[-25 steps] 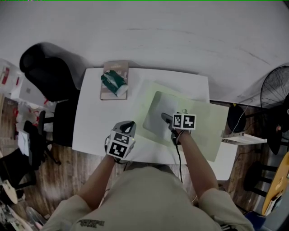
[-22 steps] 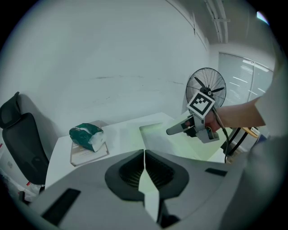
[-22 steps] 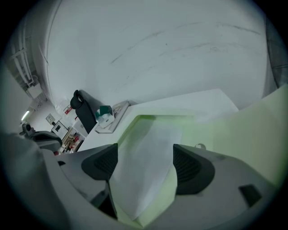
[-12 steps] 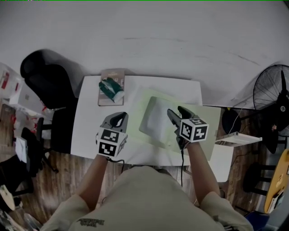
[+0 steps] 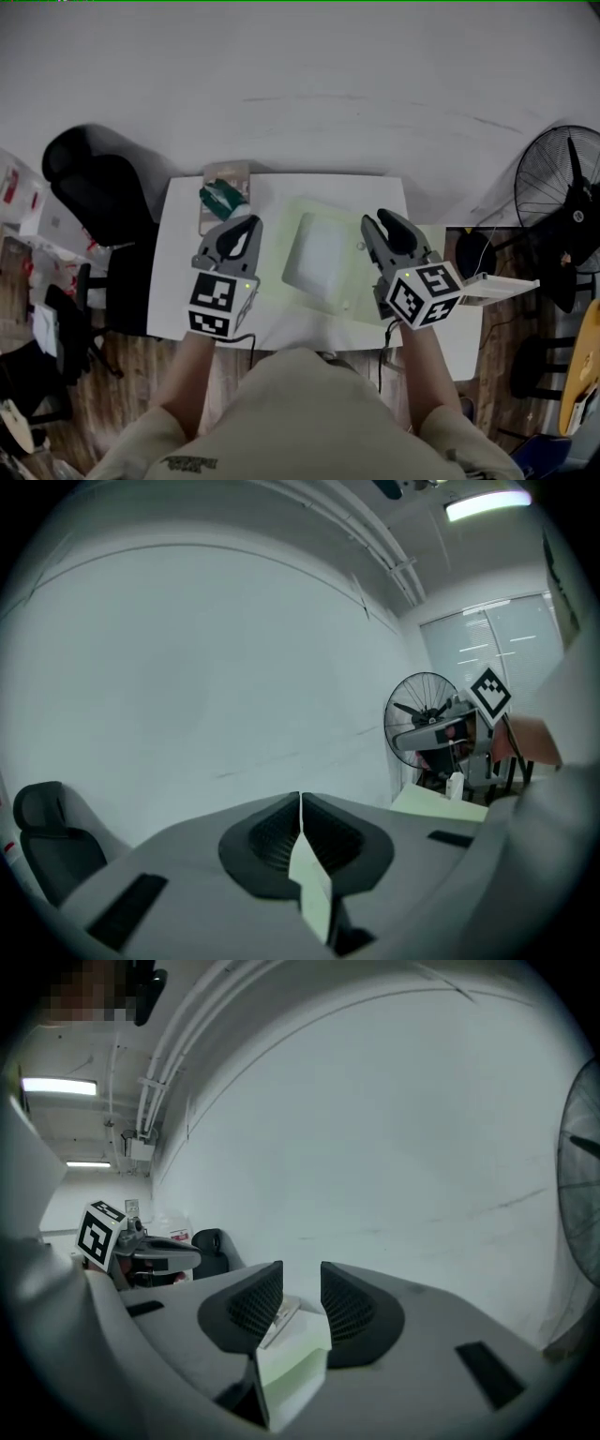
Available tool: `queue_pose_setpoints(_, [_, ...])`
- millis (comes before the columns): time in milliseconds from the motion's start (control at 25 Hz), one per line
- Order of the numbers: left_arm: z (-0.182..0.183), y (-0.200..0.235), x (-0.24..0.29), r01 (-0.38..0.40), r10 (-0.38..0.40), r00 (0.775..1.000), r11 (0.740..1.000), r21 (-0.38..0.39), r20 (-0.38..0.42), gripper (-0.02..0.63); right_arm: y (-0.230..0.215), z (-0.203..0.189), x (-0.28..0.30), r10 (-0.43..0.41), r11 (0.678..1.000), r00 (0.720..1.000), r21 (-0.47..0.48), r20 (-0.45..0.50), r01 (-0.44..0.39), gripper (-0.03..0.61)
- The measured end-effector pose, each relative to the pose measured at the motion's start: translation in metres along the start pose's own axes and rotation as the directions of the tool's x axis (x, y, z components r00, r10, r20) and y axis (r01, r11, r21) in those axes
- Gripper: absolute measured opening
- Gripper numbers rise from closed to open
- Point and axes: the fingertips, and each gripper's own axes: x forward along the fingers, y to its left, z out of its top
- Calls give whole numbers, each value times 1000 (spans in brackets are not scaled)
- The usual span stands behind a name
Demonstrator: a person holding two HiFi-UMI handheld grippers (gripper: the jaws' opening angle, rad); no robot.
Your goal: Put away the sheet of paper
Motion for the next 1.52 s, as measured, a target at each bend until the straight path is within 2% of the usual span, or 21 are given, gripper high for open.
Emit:
queue_pose_setpoints(200, [44,-3,-14,-5,5,994,1000,-3,107,26,17,53,-31,3,995,991,-95,134,10,98])
queue_pose_setpoints(360, [78,-11,-32,16,-16,979,1000,1,203,26,32,85,-60,23,992,979,-128,201,3,63])
queue_pose_setpoints(560, [105,-20,-48,8,-13,966,1000,17,258,26,40,108,-90,26,987,966,-159,259,16,41])
queue_pose_setpoints(720, [109,-27,-57,22,-27,963,1000,21,269,26,43,113,-109,25,984,959,-174,283,25,29])
queue_pose_setpoints(1000, [94,-31,-58,23,-30,970,999,33,239,26,48,95,-117,48,980,974,-197,223,-3,26])
queue_pose_setpoints(1200, [81,-33,-56,26,-25,979,1000,-3,201,26,42,72,-110,37,987,984,-160,176,-8,25])
queue_pose_setpoints(1520, [73,-38,-53,31,-31,983,1000,7,182,26,37,61,-106,40,990,989,-139,144,-19,25])
